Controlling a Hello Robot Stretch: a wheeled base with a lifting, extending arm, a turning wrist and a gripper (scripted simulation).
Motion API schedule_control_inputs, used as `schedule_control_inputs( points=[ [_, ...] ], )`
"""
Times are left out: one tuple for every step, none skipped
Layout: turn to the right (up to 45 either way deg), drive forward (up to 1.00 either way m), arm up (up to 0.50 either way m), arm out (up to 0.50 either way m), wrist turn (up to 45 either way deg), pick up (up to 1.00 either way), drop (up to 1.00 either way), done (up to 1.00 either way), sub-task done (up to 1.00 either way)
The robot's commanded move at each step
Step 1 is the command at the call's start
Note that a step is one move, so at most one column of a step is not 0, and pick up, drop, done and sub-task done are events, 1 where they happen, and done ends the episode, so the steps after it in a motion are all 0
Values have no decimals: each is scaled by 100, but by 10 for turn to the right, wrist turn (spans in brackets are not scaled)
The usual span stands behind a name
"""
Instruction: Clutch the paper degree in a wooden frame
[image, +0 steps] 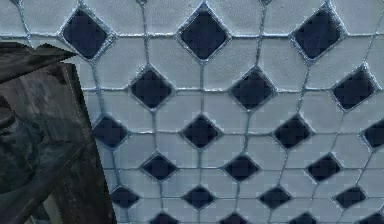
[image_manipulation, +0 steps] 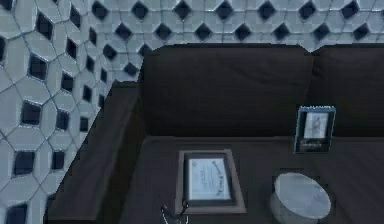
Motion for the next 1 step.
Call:
schedule_control_inputs(
  points=[
    [0,0,10,0,0,0,0,0,0]
  ],
)
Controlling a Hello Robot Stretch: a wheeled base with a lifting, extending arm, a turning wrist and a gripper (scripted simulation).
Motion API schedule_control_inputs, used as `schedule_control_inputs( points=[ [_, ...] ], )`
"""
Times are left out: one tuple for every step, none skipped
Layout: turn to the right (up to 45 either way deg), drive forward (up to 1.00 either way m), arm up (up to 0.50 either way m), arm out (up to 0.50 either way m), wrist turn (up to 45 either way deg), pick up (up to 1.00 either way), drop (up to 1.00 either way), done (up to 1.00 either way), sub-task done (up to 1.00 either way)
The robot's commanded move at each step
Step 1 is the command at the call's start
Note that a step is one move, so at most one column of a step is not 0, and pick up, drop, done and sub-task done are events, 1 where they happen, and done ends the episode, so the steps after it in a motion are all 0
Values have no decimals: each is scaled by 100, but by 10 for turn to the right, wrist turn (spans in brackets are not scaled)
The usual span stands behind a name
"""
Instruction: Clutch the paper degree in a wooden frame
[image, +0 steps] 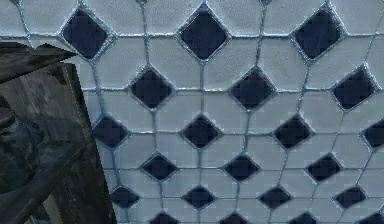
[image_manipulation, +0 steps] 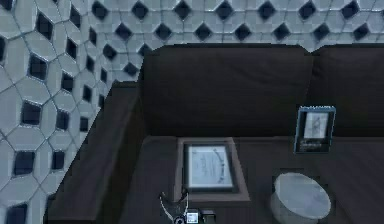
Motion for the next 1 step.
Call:
schedule_control_inputs(
  points=[
    [0,0,0,0,0,0,0,100,0]
  ],
)
